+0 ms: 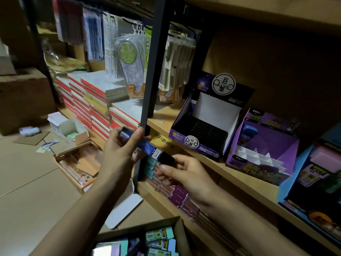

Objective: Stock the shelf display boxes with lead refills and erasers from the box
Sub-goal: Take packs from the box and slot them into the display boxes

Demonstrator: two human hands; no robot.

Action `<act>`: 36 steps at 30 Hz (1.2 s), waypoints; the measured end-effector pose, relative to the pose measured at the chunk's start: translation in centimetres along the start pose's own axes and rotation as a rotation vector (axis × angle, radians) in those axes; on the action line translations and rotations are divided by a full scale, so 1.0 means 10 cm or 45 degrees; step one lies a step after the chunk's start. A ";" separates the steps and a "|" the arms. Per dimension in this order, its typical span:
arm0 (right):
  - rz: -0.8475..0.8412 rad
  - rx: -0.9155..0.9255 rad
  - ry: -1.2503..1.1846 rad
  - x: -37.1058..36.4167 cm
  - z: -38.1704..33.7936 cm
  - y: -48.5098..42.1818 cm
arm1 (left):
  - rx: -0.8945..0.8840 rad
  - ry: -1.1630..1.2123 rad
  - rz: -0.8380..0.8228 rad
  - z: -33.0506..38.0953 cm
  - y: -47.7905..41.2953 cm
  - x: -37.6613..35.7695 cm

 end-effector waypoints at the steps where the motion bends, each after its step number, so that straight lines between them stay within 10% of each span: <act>1: 0.038 0.000 -0.084 0.03 -0.01 0.04 | -0.003 -0.004 0.001 -0.01 0.01 -0.01; 11: 0.397 0.218 -0.451 0.53 -0.40 0.12 | -0.126 -0.640 -0.280 -0.13 0.11 -0.34; 20: 1.032 0.526 0.283 1.57 -1.00 -0.48 | -0.360 -1.188 -0.345 -0.34 -0.68 -0.78; 36: 0.977 0.484 0.713 1.59 -0.73 -1.28 | -0.142 -1.051 -0.609 -0.74 -0.95 -0.74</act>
Point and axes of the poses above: each hand's wrist, its own y-axis away from the middle knuckle, its own x-axis out of the back of the hand, z = x × y, the point moved 4 cm from there along -y, towards the middle knuckle, and after that the axes turned 2 degrees about -x, right-handed, at the moved point
